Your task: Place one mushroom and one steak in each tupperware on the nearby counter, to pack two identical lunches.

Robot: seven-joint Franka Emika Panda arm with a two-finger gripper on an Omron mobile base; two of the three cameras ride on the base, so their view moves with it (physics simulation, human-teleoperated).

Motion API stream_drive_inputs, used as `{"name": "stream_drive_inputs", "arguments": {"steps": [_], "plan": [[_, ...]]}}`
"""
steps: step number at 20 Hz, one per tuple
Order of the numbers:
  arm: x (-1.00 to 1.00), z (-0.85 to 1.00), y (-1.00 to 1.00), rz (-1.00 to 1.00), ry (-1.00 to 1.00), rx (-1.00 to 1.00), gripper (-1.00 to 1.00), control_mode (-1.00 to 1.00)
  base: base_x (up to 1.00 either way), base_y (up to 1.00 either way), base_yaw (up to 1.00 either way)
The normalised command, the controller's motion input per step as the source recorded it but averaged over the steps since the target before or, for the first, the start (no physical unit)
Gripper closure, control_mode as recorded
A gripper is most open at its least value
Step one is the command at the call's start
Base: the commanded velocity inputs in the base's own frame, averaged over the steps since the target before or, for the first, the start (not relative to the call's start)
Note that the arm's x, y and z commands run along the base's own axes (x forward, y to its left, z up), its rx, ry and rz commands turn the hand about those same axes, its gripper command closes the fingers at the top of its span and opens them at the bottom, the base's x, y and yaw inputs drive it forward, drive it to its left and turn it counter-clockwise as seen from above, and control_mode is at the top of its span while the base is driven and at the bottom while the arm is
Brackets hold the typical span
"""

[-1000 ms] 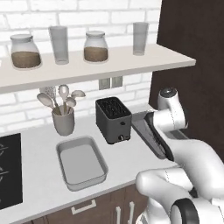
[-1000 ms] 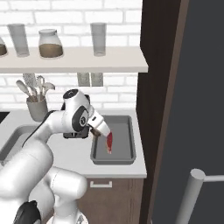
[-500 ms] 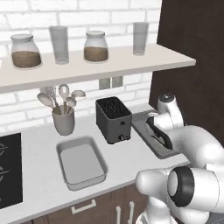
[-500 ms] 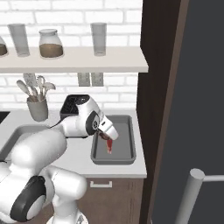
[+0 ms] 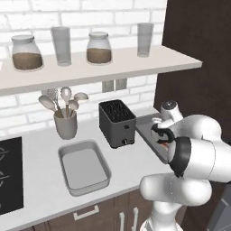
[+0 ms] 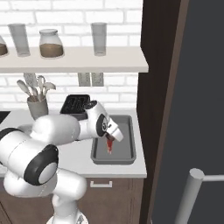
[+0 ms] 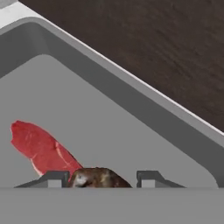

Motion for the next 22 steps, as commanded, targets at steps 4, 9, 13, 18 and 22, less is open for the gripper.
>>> {"name": "stream_drive_inputs", "arguments": {"steps": [4,9,13,18,22], "plan": [[0.59,-0.31,-0.09,-0.02,0.0,0.0,-1.0,-1.0,0.0,0.0,0.0],[0.57,-0.3,-0.19,-0.01,0.0,0.0,-1.0,-1.0,0.0,0.0,0.0],[0.04,0.15,0.0,0.0,0.0,0.0,-1.0,-1.0,0.0,0.0,0.0],[0.0,0.36,-0.01,0.0,-0.02,0.0,-1.0,-1.0,0.0,0.0,0.0],[-0.55,0.73,0.0,0.02,-0.14,0.0,-1.0,-1.0,0.0,0.0,0.0]]}}
